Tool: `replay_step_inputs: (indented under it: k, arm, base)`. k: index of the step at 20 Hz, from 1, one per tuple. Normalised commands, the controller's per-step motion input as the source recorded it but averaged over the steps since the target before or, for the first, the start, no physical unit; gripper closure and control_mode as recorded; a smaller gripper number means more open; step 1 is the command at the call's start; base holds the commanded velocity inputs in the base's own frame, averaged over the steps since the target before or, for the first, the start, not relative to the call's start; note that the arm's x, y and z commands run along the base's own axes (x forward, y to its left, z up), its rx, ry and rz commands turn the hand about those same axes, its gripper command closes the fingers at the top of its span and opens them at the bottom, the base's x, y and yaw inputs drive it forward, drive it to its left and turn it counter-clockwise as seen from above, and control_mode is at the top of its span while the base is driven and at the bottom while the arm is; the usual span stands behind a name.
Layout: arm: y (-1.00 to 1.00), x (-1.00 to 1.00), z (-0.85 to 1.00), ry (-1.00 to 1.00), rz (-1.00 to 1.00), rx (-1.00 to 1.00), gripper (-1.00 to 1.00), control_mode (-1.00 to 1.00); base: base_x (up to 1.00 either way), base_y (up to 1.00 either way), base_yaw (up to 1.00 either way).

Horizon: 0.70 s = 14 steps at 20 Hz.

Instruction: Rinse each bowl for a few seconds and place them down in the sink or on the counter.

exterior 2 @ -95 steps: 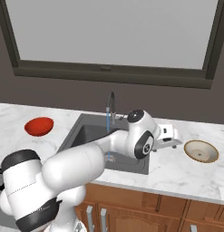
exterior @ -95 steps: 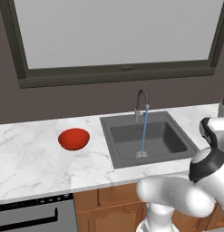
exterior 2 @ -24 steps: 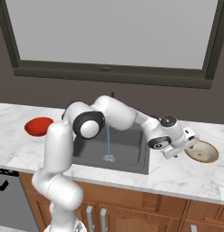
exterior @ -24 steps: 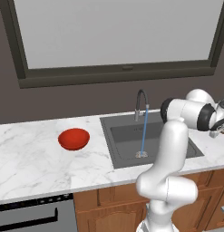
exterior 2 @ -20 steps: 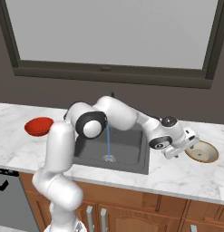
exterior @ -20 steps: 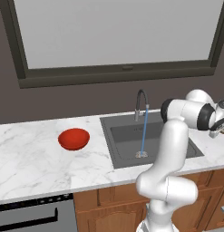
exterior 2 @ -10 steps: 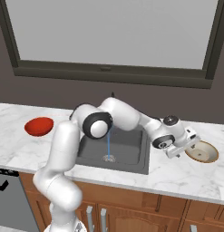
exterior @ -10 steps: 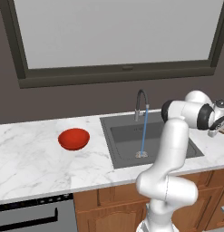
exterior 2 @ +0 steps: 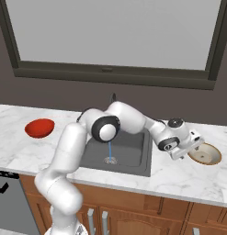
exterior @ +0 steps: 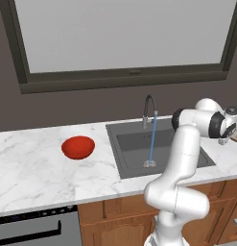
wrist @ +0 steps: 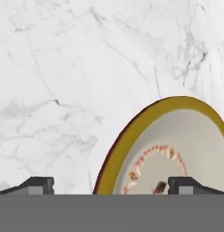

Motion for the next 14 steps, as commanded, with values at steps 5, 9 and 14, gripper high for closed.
replay_step_inputs:
  k: [5, 9, 14]
  arm:
    - [-0.16, 0.18, -0.16, 0.00, 0.00, 0.00, -1.00, -1.00]
    - [-0.18, 0.17, -0.13, 0.01, 0.00, 0.00, -1.00, -1.00]
    - [-0.12, 0.19, -0.14, 0.03, 0.00, 0.00, 1.00, -1.00]
  base:
    - [0.00, 0.00, 0.00]
    - [0.00, 0.00, 0.00]
    - [0.00, 0.00, 0.00]
